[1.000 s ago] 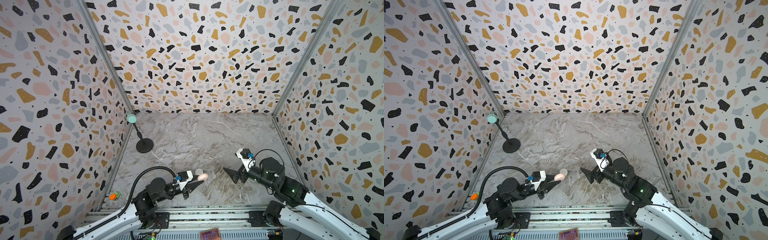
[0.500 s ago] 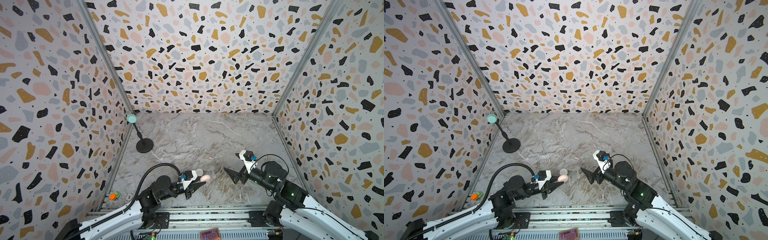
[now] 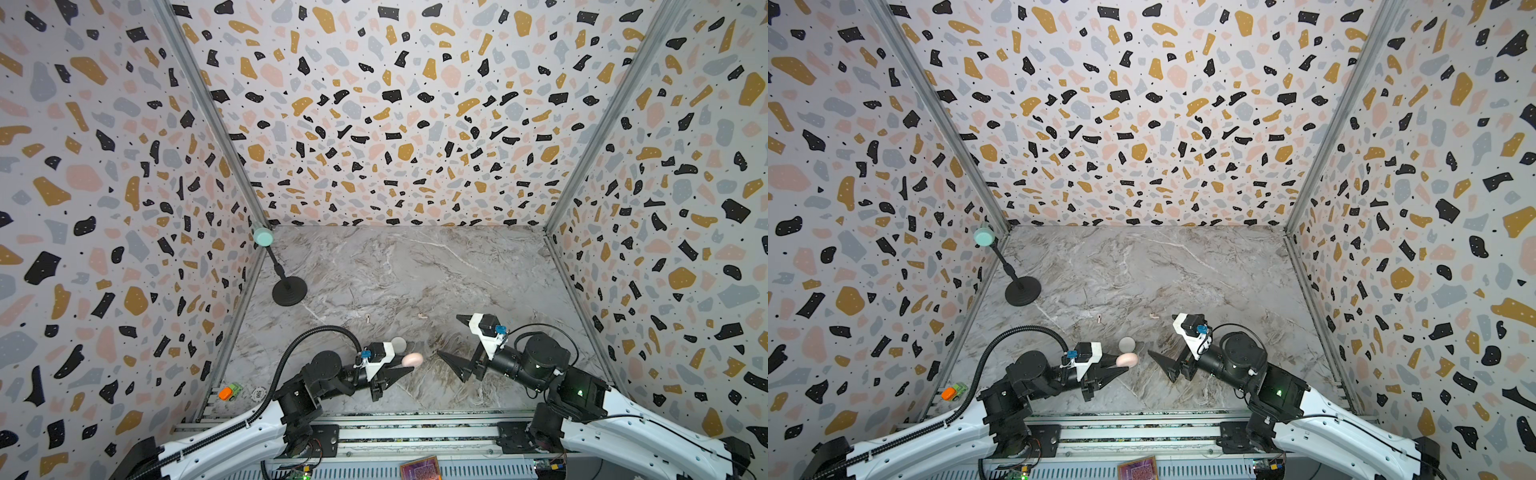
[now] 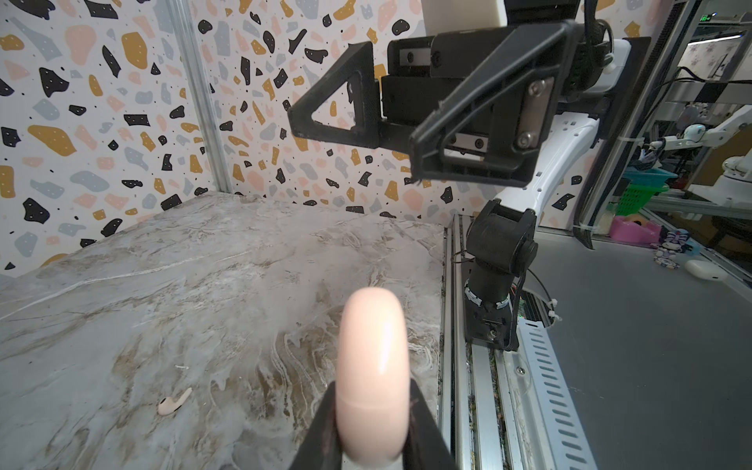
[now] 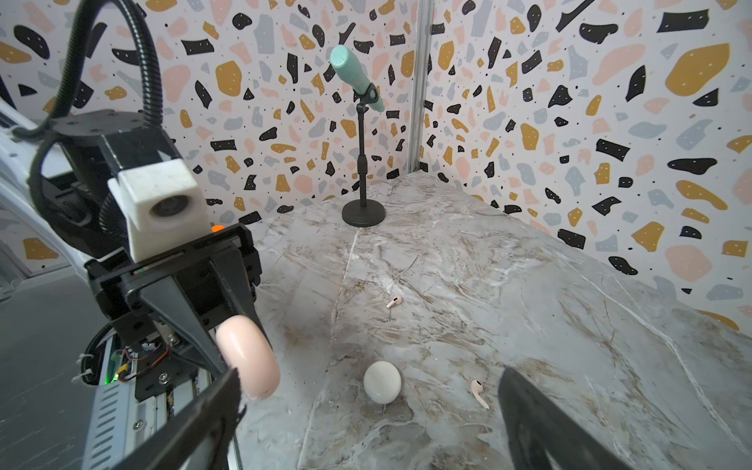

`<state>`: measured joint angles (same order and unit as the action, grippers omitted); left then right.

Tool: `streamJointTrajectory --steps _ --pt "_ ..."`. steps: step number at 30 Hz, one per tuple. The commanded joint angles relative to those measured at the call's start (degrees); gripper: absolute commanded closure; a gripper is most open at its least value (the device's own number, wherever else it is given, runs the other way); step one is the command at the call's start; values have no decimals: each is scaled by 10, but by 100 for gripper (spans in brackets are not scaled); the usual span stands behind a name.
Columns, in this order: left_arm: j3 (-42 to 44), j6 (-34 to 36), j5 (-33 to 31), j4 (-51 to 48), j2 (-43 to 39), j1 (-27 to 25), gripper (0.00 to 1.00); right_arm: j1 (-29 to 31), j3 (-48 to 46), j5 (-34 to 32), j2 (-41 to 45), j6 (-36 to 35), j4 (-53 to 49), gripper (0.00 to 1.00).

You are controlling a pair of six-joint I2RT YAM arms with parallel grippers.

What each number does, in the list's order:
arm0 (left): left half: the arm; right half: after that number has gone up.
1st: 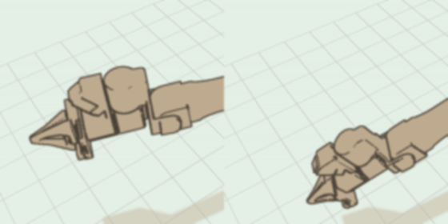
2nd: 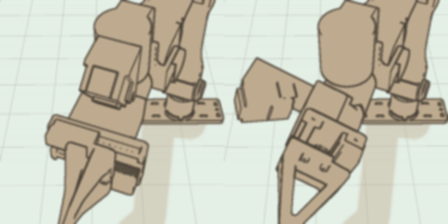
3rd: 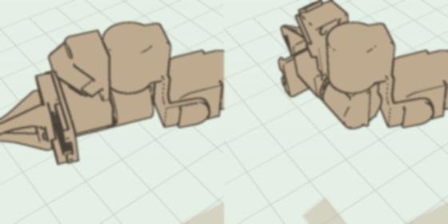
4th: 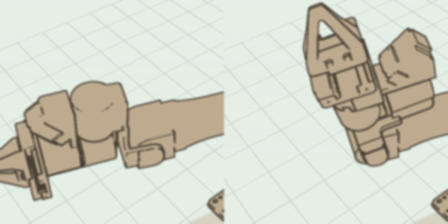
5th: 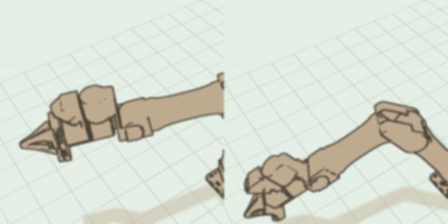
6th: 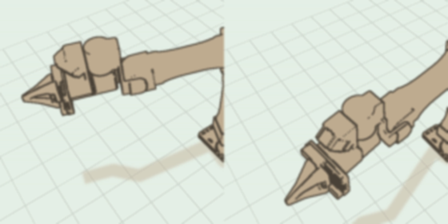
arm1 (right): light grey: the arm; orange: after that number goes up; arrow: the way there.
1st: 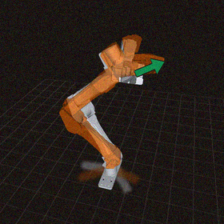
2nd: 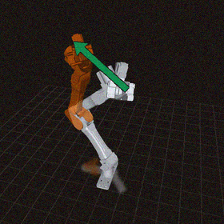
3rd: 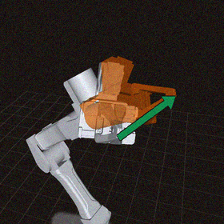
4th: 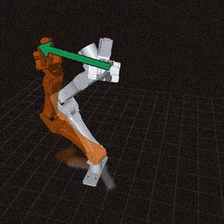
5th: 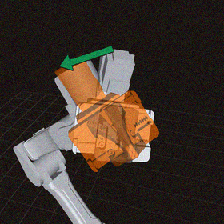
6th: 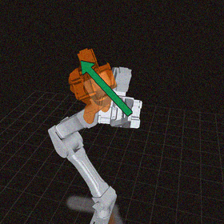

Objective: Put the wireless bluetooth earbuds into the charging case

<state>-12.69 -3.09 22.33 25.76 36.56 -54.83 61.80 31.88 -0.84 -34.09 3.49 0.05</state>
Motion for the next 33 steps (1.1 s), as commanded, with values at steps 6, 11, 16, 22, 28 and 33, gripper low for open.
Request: streamJointTrajectory --steps 6,11,16,22,28,33 --pt "-16 0 25 21 -14 -2 100 103 13 -124 -20 -43 26 1" --pt "-16 4 29 17 -20 -3 100 114 11 -131 -31 -46 29 1" --pt "-15 4 33 15 -18 -2 100 127 9 -143 -40 -49 30 1" --pt "-17 7 33 9 -19 -2 100 138 8 -145 -52 -57 35 1" --pt "-17 11 36 8 -17 -2 100 146 8 -156 -63 -62 39 1" --pt "-16 10 43 8 -17 -3 100 149 4 -159 -68 -61 47 1"
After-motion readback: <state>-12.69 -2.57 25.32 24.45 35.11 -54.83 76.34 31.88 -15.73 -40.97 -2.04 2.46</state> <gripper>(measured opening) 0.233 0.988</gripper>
